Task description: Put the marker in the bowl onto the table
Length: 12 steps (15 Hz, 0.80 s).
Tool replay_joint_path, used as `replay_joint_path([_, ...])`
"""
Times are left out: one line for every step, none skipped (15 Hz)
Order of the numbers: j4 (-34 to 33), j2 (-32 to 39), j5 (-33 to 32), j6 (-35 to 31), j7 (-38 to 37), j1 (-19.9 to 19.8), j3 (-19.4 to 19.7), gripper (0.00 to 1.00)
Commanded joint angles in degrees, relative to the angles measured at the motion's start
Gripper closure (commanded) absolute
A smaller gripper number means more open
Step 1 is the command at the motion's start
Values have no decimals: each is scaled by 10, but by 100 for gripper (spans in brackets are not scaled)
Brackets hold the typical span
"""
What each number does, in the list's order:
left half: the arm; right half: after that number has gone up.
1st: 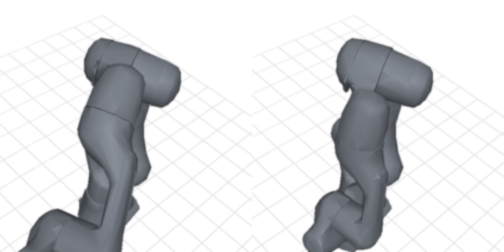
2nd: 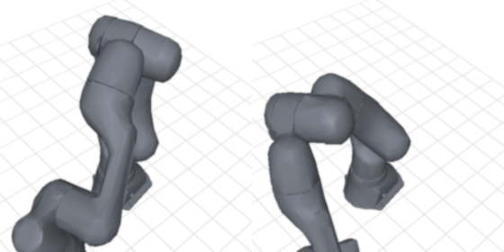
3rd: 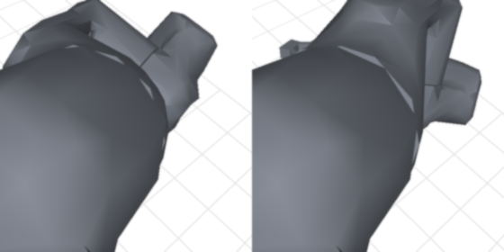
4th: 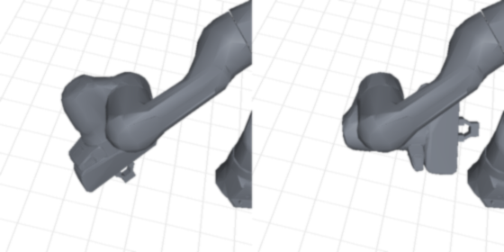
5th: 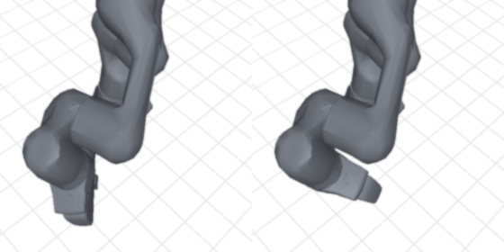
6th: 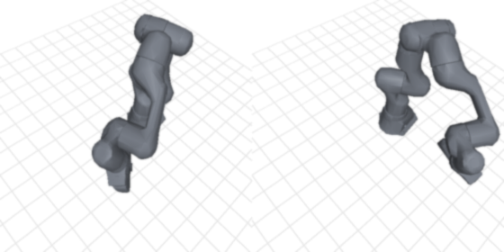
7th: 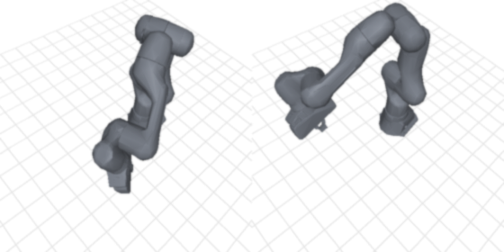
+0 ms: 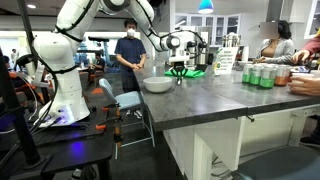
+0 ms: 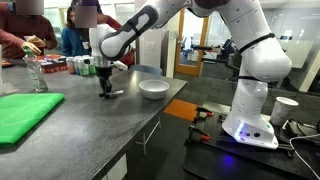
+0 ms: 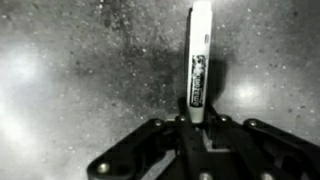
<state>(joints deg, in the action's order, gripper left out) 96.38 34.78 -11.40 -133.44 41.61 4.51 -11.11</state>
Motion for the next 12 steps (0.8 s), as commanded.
replay_joint_path([-22, 11, -11, 28, 17, -1, -4, 95])
replay_joint_path([-19, 9, -14, 26, 22, 0, -4, 95])
replay_joint_path([-20, 9, -15, 31, 15, 2, -1, 95])
replay_joint_path([-18, 6, -18, 35, 18, 3, -2, 56])
replay_joint_path([-16, 3, -21, 40, 15, 5, 0, 53])
replay_joint_path([-14, -1, -22, 44, 12, 5, 0, 48])
replay_joint_path([-12, -5, -21, 46, 9, 5, -1, 39])
replay_joint_path([-9, -11, -23, 48, 3, 8, 1, 33])
replay_joint_path([-6, -17, -23, 49, -4, 9, 2, 26])
replay_joint_path([-3, -25, -21, 53, -6, 9, 2, 17])
replay_joint_path([1, -36, -23, 57, -14, 12, 4, 11])
replay_joint_path([7, -50, -24, 61, -19, 13, 5, 2])
